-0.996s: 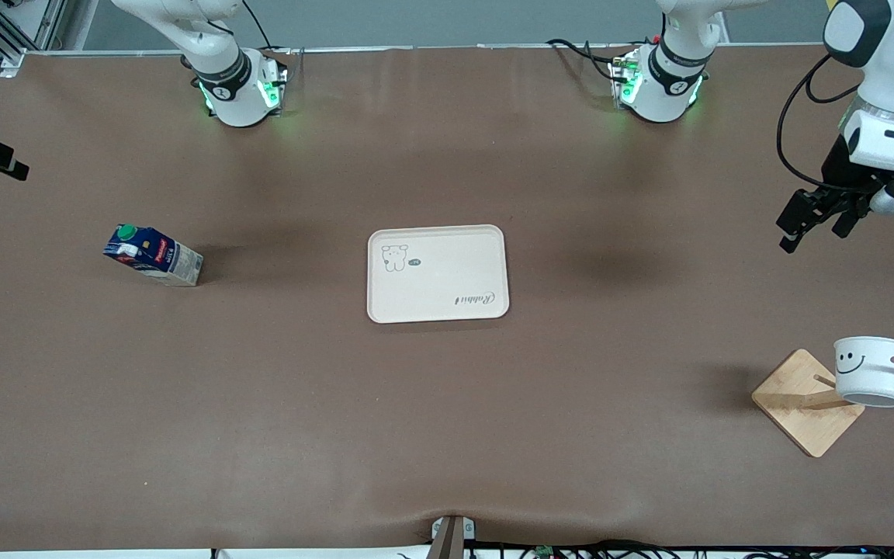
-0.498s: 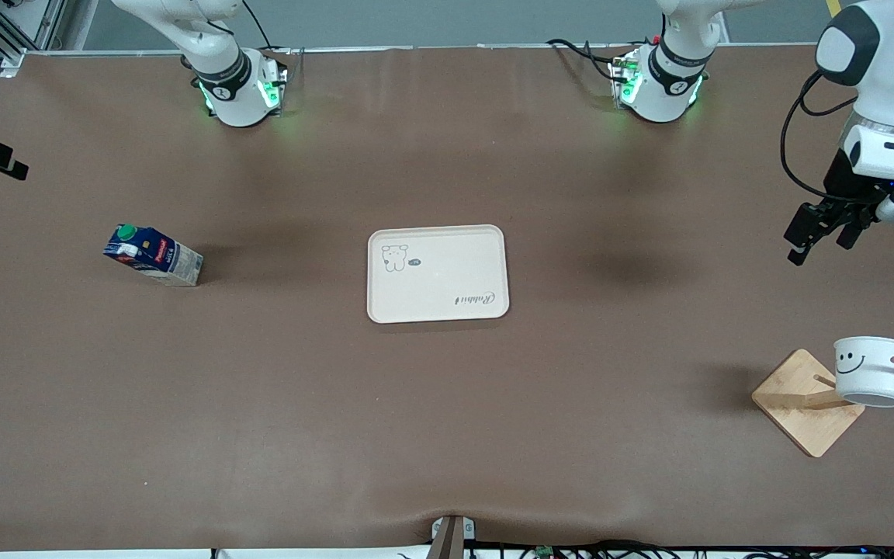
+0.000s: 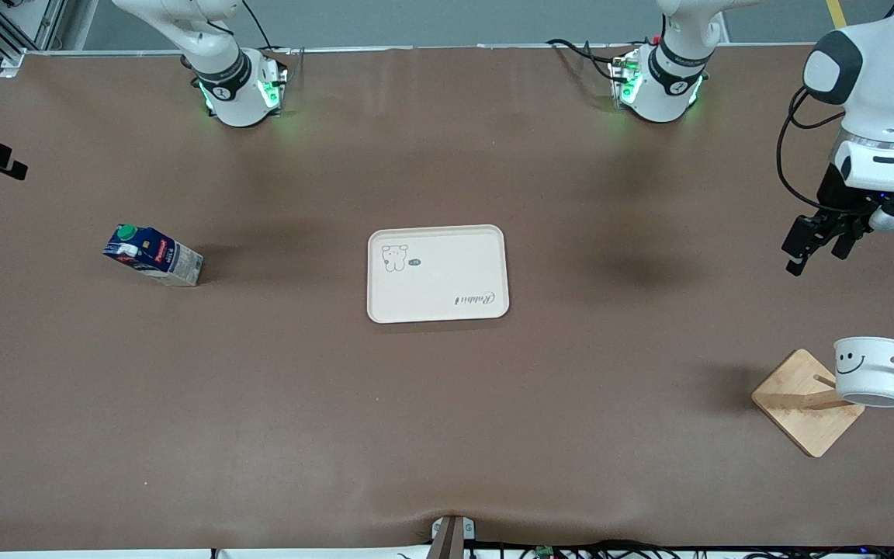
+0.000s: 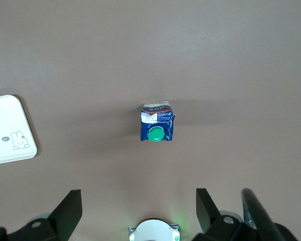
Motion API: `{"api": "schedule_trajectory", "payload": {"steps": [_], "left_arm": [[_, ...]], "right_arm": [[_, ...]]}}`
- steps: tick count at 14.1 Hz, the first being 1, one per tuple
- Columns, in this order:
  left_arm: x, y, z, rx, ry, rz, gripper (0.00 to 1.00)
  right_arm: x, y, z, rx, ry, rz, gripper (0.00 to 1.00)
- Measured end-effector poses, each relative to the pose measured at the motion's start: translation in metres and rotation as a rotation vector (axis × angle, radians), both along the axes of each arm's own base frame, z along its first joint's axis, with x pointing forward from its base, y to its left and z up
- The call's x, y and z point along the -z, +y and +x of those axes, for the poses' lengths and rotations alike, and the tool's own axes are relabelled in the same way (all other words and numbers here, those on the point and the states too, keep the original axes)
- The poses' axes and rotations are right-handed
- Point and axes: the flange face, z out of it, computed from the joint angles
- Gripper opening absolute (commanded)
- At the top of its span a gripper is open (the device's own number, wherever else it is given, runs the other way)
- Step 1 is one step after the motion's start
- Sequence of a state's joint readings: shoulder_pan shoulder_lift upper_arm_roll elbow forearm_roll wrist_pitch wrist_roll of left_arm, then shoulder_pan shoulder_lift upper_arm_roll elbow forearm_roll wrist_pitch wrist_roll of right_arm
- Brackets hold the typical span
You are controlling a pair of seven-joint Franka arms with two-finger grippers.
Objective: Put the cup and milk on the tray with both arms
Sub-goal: 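Lower the left gripper and grasp the white mug's rim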
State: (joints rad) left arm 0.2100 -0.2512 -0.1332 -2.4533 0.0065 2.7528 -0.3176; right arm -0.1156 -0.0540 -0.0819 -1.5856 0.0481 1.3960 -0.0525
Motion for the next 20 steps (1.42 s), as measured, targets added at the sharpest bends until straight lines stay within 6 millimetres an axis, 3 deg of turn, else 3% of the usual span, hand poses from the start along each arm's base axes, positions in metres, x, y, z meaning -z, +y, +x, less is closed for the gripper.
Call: {"api": "schedule_trajectory", "payload": {"steps": [4, 8, 11, 15, 20], "left_arm": [[0.004, 0.011, 0.008, -0.017, -0.077, 0.001, 1.0], [0.034, 0.026, 0.022, -0.007, -0.146, 0.017, 0.91], [0.046, 0.05, 0.026, 0.026, -0.152, 0.07, 0.83], [0.05, 0.061, 0.043, 0.034, -0.176, 0.085, 0.66], [0.065, 0.066, 0.072, 0.036, -0.19, 0.073, 0.34]], "right_arm": [[0.001, -0.001, 0.0, 0.001, 0.003, 0.001, 1.0], [0.001, -0.001, 0.0, 0.002, 0.003, 0.001, 1.0], [0.002, -0.003, -0.001, 0.006, 0.004, 0.001, 1.0], [0.003, -0.003, -0.001, 0.007, 0.007, 0.002, 1.0], [0.003, -0.003, -0.001, 0.007, 0.009, 0.003, 1.0]]}}
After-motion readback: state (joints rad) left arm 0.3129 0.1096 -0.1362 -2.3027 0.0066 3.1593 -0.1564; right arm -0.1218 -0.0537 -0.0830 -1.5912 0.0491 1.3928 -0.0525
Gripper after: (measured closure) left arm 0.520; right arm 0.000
